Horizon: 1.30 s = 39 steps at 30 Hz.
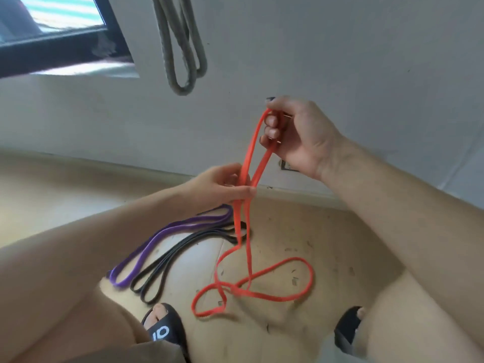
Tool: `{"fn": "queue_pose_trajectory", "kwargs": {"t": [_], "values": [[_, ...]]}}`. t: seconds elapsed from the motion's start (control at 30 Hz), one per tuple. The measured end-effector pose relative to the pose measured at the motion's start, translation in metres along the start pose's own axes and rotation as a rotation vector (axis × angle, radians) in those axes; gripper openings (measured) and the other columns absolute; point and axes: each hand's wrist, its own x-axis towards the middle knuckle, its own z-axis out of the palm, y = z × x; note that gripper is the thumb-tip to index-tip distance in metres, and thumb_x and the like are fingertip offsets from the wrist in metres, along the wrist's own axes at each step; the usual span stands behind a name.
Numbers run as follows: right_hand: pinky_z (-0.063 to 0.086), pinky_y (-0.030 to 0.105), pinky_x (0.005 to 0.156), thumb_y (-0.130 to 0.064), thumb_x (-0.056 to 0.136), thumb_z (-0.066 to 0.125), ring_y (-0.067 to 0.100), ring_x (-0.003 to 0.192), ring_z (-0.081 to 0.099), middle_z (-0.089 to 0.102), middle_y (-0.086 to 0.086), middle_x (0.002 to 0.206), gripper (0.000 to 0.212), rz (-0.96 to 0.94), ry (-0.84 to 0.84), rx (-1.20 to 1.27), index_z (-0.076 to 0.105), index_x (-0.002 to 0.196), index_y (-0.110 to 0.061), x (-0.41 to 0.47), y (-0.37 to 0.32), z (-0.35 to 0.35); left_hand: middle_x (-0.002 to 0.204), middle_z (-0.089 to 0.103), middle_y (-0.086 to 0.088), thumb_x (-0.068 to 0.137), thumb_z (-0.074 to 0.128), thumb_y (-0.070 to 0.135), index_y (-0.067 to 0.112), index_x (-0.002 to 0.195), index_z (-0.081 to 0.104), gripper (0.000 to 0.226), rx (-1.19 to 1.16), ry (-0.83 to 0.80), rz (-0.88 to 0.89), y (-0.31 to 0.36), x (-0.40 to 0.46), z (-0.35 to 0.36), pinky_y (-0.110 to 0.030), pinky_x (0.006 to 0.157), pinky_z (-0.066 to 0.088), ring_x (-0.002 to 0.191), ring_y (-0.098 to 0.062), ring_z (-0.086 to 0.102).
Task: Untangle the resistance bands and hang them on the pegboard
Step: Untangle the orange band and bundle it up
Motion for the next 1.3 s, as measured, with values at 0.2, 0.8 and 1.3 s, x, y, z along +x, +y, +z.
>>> {"fn": "queue_pose_trajectory", "kwargs": {"t": [0.2,0.8,1.3], "values": [[0.054,0.032,0.070,-0.012,0.097,0.059,0.014,0.054,0.055,0.058,0.001,0.064,0.018,0.031,0.058,-0.051,0.062,0.080,-0.016,0.002,-0.001,-0.014,0.071,0.059,0.002,0.087,0.073,0.005,0.013,0.086,0.062,0.014,0.244,0.012,0.058,0.001,0.011,0.009,-0.042,0.073,0.056,0.065,-0.016,0.060],[0.057,0.042,0.090,-0.008,0.093,0.058,0.019,0.075,0.066,0.067,0.005,0.076,0.006,0.115,0.008,-0.373,0.062,0.090,-0.012,0.016,0.010,-0.042,0.108,0.076,-0.013,0.108,0.050,0.024,0.002,0.118,0.061,0.027,0.005,0.050,0.063,0.021,0.029,0.008,-0.055,0.091,0.059,0.099,-0.028,0.076],[0.053,0.034,0.060,-0.004,0.094,0.062,0.018,0.063,0.064,0.061,0.005,0.067,0.004,0.111,-0.033,-0.326,0.063,0.094,-0.008,0.014,0.020,-0.031,0.129,0.072,-0.003,0.111,0.033,0.038,0.015,0.135,0.063,0.045,-0.226,-0.071,-0.006,0.017,0.029,0.004,-0.047,0.114,0.045,0.125,-0.018,0.065]]}}
